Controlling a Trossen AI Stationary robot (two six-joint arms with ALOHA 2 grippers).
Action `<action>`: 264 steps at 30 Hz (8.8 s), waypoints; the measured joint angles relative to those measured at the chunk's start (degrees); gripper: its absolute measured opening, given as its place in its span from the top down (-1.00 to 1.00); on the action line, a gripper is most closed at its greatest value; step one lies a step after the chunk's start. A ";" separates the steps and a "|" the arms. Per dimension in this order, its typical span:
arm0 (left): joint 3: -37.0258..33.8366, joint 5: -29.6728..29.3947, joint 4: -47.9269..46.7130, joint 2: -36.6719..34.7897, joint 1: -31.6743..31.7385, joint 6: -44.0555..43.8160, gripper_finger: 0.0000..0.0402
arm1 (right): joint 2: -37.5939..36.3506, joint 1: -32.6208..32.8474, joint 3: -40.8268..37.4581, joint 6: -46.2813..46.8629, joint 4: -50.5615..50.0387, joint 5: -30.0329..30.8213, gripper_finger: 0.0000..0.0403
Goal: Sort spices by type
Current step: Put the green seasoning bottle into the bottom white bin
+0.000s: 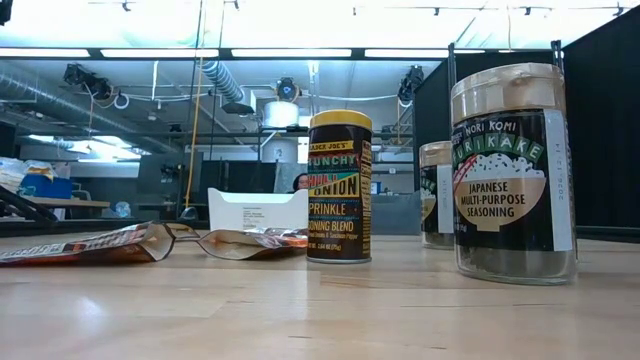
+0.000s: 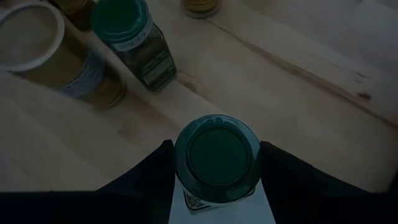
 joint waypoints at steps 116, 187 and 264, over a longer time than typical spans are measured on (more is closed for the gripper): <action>0.00 -1.27 -0.04 0.02 0.00 -1.33 -0.49 | -16.24 -2.86 4.63 -13.78 -11.86 -8.22 -0.03; 0.00 -5.03 -0.02 0.02 0.02 -1.60 -0.49 | -6.47 0.84 8.09 -10.09 -5.26 -10.48 -0.52; 0.00 -6.75 -1.75 0.00 0.00 -4.50 -0.48 | 7.88 -64.70 10.89 -116.50 38.84 -22.99 -0.03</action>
